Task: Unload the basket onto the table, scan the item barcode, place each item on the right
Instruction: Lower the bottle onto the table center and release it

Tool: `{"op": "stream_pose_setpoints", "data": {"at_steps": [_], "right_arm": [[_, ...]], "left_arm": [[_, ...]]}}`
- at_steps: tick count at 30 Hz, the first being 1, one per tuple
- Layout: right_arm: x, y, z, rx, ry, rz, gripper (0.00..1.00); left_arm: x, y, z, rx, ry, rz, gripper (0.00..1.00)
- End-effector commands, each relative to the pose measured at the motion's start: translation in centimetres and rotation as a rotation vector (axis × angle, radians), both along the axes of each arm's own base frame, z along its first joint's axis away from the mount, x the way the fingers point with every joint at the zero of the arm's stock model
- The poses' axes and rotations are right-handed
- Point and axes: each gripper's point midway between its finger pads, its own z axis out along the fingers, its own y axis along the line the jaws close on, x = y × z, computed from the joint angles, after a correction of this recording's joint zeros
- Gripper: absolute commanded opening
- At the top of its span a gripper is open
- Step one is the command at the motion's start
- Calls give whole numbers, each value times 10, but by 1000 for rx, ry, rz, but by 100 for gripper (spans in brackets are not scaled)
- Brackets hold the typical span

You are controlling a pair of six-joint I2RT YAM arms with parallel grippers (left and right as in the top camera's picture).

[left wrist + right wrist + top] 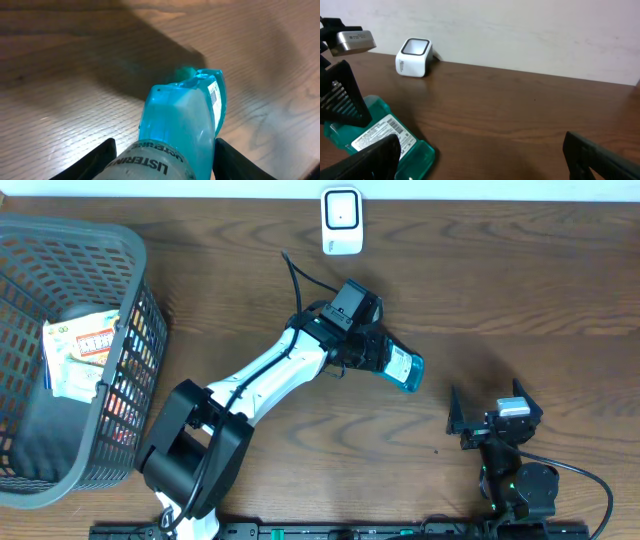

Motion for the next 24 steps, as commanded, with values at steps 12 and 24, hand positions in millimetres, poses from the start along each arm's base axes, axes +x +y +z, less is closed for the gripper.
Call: {"op": "stream_pose_setpoints", "data": {"at_steps": [12, 24], "right_arm": [[0, -1, -1, 15, 7, -4, 99], [0, -1, -1, 15, 7, -4, 99]], "left_arm": [[19, 68, -35, 362, -132, 117, 59], [4, 64, -45, 302, -34, 184, 70]]}}
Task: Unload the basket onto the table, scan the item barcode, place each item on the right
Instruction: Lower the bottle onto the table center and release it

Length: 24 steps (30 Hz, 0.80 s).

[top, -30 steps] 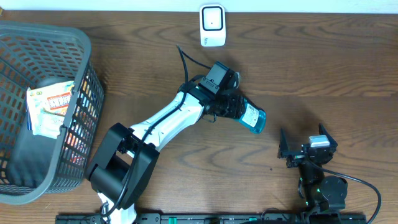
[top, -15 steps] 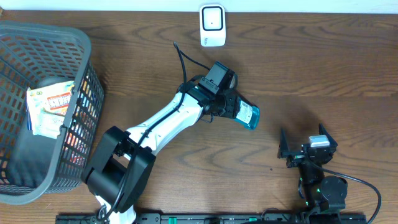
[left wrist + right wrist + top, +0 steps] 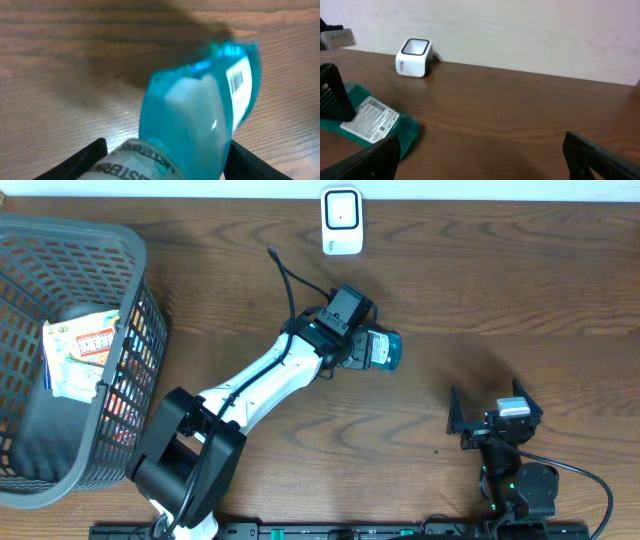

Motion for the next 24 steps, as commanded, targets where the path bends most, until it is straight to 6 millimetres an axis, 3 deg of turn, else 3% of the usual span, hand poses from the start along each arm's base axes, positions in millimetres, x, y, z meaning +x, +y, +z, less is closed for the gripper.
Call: {"op": "stream_pose_setpoints", "data": {"at_steps": [1, 4, 7, 14, 16, 17, 18, 20, 23, 24], "right_arm": [[0, -1, -1, 15, 7, -4, 99], [0, -1, -1, 15, 7, -4, 99], [0, -1, -1, 15, 7, -4, 99], [0, -1, -1, 15, 7, -4, 99], [0, -1, -1, 15, 7, -4, 99], [0, -1, -1, 15, 7, -4, 99], [0, -1, -1, 15, 7, -5, 99], [0, -1, -1, 15, 7, -4, 99], [0, -1, -1, 15, 7, -4, 99], [0, -1, -1, 15, 7, -4, 99]], "left_arm": [[-12, 17, -36, 71, 86, 64, 70], [-16, 11, -36, 30, 114, 70, 71], [-19, 10, -36, 25, 128, 65, 88], [-29, 18, -36, 64, 160, 46, 91], [-29, 20, -24, 74, 143, 6, 92], [-27, 21, -12, 77, 126, -17, 92], [-24, 23, 5, 77, 100, -38, 100], [-13, 30, 47, 70, 28, -53, 98], [11, 56, 134, 55, -156, -5, 98], [21, 71, 172, 40, -243, 40, 98]]}}
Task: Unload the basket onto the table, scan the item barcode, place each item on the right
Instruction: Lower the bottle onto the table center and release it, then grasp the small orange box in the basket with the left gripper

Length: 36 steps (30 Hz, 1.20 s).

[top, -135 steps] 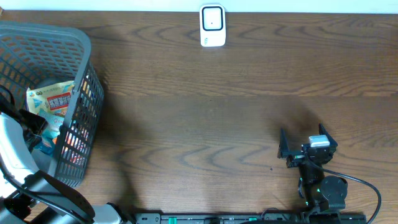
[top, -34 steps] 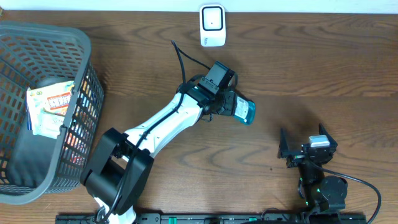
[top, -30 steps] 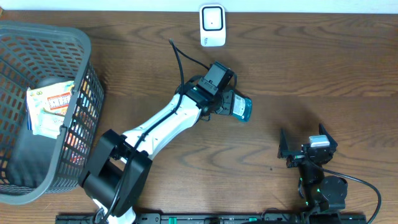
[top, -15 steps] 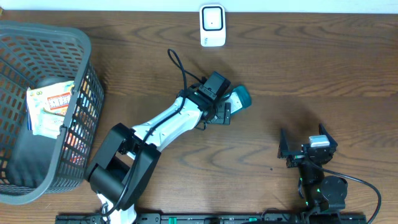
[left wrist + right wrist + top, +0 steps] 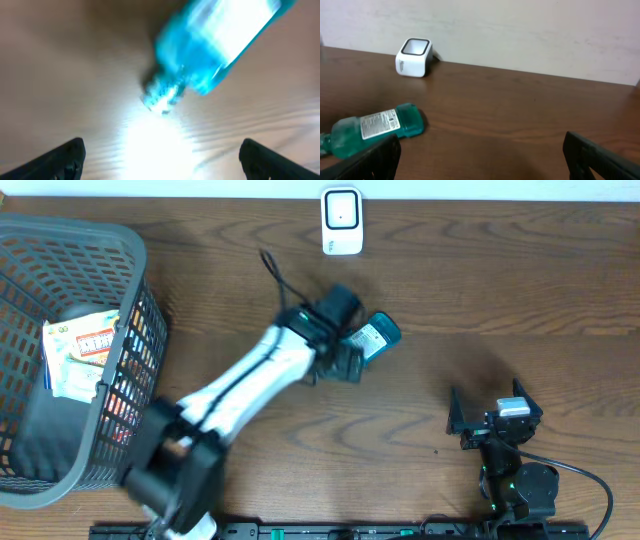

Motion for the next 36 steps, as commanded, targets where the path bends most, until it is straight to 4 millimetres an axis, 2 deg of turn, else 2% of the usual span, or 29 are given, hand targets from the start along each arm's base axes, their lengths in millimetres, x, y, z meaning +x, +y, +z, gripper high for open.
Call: {"op": "stream_pose_setpoints", "data": {"at_steps": [1, 2, 3, 4, 6, 7, 8, 9, 11, 13, 15, 16, 20, 23, 24, 25, 31, 36], "right_arm": [[0, -1, -1, 15, 6, -5, 99], [0, -1, -1, 15, 6, -4, 99], [0, -1, -1, 15, 6, -4, 99], [0, -1, -1, 15, 6, -4, 99], [0, -1, -1, 15, 6, -4, 99], [0, -1, -1, 15, 6, -5, 99], [0, -1, -1, 15, 6, -4, 99], [0, -1, -1, 15, 6, -4, 99], [0, -1, -1, 15, 6, -4, 99], [0, -1, -1, 15, 6, -4, 99], [0, -1, -1, 15, 6, -4, 99], [0, -1, -1, 15, 6, -5, 99], [0, -1, -1, 15, 6, -5, 99], [0, -1, -1, 15, 6, -5, 99], [0, -1, -1, 15, 6, -4, 99], [0, -1, -1, 15, 6, -4, 99], [0, -1, -1, 15, 6, -4, 99], [0, -1, -1, 15, 6, -5, 99]], "left_arm": [[49, 45, 168, -85, -435, 90, 98], [53, 57, 193, -101, -494, 127, 98], [57, 79, 229, -126, -580, 184, 98], [59, 108, 265, -142, -671, 260, 98], [57, 151, 297, -136, -759, 364, 98], [53, 185, 310, -114, -800, 452, 98], [49, 205, 313, -99, -808, 511, 98], [43, 233, 313, -80, -802, 603, 98], [26, 290, 296, -43, -727, 813, 98], [3, 341, 264, -10, -594, 1043, 98], [-16, 372, 233, -4, -466, 1205, 98], [-29, 390, 205, -20, -348, 1312, 98], [-44, 406, 139, -123, -75, 1486, 98], [-46, 407, 98, -181, 81, 1571, 98], [-48, 404, 73, -199, 179, 1631, 98], [-50, 403, 60, -199, 228, 1661, 98], [-65, 392, 7, -171, 405, 1780, 98], [-79, 394, -22, -114, 421, 1880, 98]]}}
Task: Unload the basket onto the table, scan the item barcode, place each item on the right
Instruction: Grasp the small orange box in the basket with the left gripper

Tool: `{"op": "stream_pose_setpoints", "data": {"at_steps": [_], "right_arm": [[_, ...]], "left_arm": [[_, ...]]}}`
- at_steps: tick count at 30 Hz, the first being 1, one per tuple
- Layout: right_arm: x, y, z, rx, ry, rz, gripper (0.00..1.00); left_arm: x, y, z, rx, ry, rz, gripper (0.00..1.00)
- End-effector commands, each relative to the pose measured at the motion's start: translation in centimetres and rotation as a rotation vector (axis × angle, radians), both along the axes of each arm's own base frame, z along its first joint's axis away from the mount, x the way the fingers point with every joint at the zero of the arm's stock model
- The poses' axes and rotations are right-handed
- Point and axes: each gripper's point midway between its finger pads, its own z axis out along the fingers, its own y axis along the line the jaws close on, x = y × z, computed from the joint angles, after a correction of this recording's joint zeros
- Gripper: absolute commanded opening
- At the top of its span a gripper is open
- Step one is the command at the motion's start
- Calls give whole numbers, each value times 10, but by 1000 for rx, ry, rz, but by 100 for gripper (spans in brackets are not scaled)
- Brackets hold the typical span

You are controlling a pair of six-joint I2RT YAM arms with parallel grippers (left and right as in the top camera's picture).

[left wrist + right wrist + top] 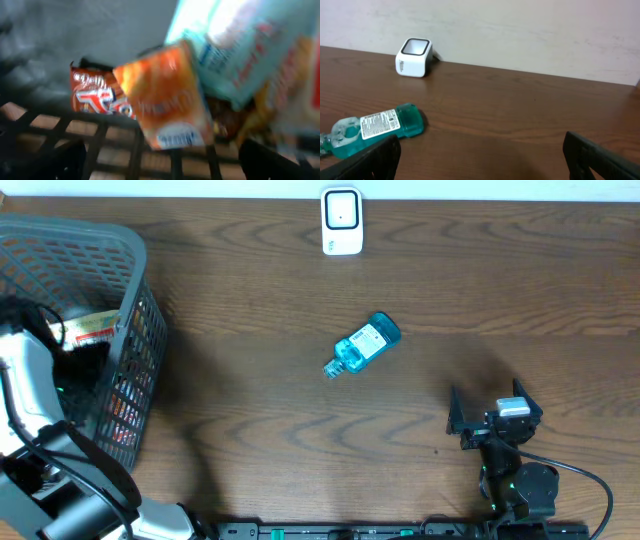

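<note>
The teal mouthwash bottle (pixel 365 345) lies on its side mid-table, its label up, with nothing holding it; the right wrist view shows the bottle (pixel 375 129) at the left. A white barcode scanner (pixel 341 220) stands at the table's far edge, and the scanner (pixel 413 57) also appears in the right wrist view. My left gripper (pixel 85 362) is inside the basket, open (pixel 160 167) above an orange packet (pixel 165 95). My right gripper (pixel 492 420) rests open at the front right, its fingers (pixel 370 160) empty.
A dark mesh basket (pixel 140 330) fills the left end of the table and holds several packets, among them a red-brown one (pixel 95 97) and a pale blue-white one (pixel 240 45). A pale wall rises behind the scanner.
My left gripper has gone from just beside the bottle mid-table to inside the basket at the far left. The bottle lies in nearly the same place. The right arm has not moved.
My left gripper was shut on the bottle mid-table. Then it held the bottle farther back, turned label up toward the scanner. Then it stood open with the bottle lying free on the table. Now it is open over the packets in the basket.
</note>
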Motion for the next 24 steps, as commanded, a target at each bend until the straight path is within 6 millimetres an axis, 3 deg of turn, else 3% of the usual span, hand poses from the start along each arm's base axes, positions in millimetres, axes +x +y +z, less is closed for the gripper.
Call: {"op": "stream_pose_setpoints", "data": {"at_steps": [1, 7, 9, 12, 15, 20, 24], "right_arm": [[0, -1, -1, 15, 7, -4, 99], [0, -1, -1, 15, 7, -4, 99], [0, -1, -1, 15, 7, -4, 99], [0, -1, -1, 15, 7, -5, 99], [0, -1, -1, 15, 7, -4, 99], [0, -1, -1, 15, 7, -4, 99], [0, -1, -1, 15, 7, -4, 99]], "left_arm": [[-6, 5, -25, 41, 24, 93, 98], [-10, 2, -61, 53, 4, 93, 99], [-14, -1, -68, 49, 10, 88, 88], [-14, -1, -71, 52, 5, 33, 53], [-10, 1, -66, 61, -20, 15, 48], [25, 7, -21, 89, -201, -62, 43], [53, 18, 53, 199, -414, -98, 41]]}}
